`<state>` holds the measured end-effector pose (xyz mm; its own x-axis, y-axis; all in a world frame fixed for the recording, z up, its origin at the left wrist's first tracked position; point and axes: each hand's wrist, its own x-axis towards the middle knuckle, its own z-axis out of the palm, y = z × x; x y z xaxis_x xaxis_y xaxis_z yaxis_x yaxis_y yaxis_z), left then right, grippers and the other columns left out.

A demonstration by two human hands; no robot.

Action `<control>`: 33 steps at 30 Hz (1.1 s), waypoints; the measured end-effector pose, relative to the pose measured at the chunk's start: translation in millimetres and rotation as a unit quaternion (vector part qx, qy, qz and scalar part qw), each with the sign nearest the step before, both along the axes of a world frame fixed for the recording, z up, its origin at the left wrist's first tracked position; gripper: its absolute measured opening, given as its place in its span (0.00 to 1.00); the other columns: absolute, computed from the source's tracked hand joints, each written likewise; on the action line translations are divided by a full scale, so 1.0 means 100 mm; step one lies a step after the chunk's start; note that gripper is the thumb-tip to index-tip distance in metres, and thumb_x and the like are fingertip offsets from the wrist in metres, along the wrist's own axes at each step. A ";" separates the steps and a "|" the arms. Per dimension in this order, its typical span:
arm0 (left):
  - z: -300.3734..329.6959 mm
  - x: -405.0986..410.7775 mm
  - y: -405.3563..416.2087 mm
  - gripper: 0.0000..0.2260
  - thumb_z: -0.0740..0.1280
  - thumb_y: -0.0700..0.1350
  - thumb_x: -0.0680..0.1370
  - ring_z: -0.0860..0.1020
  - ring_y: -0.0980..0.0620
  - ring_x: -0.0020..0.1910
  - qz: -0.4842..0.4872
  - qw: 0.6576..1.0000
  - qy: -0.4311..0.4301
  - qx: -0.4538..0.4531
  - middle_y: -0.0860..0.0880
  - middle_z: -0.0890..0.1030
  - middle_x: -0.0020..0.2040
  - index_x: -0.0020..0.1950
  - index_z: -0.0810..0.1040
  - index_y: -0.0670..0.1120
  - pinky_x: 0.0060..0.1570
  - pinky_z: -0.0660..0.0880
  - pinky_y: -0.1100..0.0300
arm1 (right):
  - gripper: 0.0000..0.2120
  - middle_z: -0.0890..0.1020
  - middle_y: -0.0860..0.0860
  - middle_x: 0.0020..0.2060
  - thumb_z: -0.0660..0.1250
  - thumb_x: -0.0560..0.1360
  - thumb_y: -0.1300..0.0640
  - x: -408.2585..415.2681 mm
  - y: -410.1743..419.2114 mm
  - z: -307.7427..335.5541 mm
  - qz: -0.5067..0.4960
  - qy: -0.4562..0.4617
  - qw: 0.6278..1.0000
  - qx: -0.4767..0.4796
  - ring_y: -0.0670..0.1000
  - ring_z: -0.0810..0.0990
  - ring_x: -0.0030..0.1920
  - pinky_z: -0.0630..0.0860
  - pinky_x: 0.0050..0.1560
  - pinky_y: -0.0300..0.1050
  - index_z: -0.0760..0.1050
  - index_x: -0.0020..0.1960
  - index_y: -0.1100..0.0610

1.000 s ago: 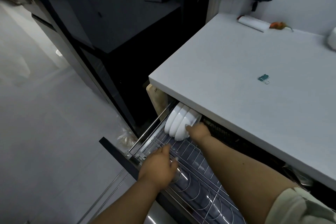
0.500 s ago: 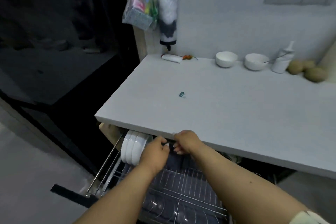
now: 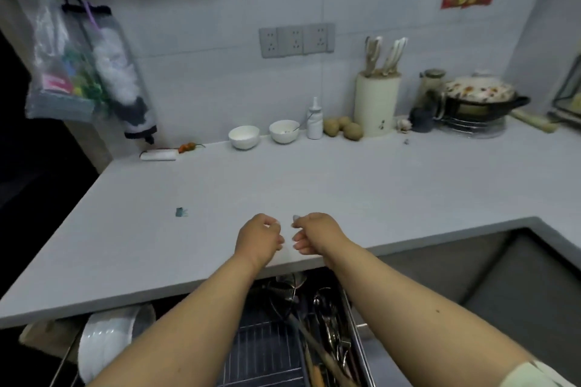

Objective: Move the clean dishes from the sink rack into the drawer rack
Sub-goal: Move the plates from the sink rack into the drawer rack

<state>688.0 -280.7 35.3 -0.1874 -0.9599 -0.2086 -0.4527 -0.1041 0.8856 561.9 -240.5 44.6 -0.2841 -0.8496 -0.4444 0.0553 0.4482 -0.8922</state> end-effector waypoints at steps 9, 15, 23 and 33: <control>0.15 -1.79 0.60 0.07 0.60 0.44 0.80 0.80 0.50 0.35 -0.110 0.994 0.003 -0.012 0.45 0.83 0.40 0.51 0.76 0.43 0.40 0.77 0.58 | 0.11 0.79 0.56 0.36 0.62 0.79 0.53 -1.67 0.79 0.04 -0.111 0.014 0.994 0.002 0.53 0.79 0.33 0.78 0.38 0.44 0.75 0.52 0.61; 0.13 -3.05 1.23 0.07 0.59 0.44 0.79 0.81 0.49 0.36 -0.203 0.979 -0.009 -0.007 0.46 0.83 0.38 0.50 0.76 0.44 0.46 0.79 0.53 | 0.09 0.79 0.54 0.34 0.62 0.80 0.53 -2.88 1.56 0.02 -0.181 0.048 0.982 0.009 0.51 0.78 0.31 0.75 0.31 0.41 0.74 0.48 0.59; 0.07 -4.62 2.09 0.07 0.58 0.41 0.80 0.79 0.51 0.31 -0.312 0.950 -0.011 0.023 0.45 0.81 0.36 0.44 0.73 0.44 0.36 0.78 0.58 | 0.09 0.79 0.54 0.32 0.60 0.78 0.57 -4.51 2.75 -0.09 -0.313 0.136 0.937 0.081 0.52 0.78 0.30 0.71 0.30 0.39 0.75 0.48 0.62; -0.12 -5.90 2.98 0.11 0.58 0.35 0.79 0.76 0.47 0.27 -0.409 0.898 -0.111 0.115 0.42 0.78 0.33 0.37 0.72 0.39 0.28 0.76 0.58 | 0.24 0.75 0.59 0.65 0.60 0.78 0.57 -5.69 4.21 -0.52 -0.464 0.201 0.814 0.285 0.61 0.74 0.63 0.71 0.58 0.47 0.63 0.72 0.62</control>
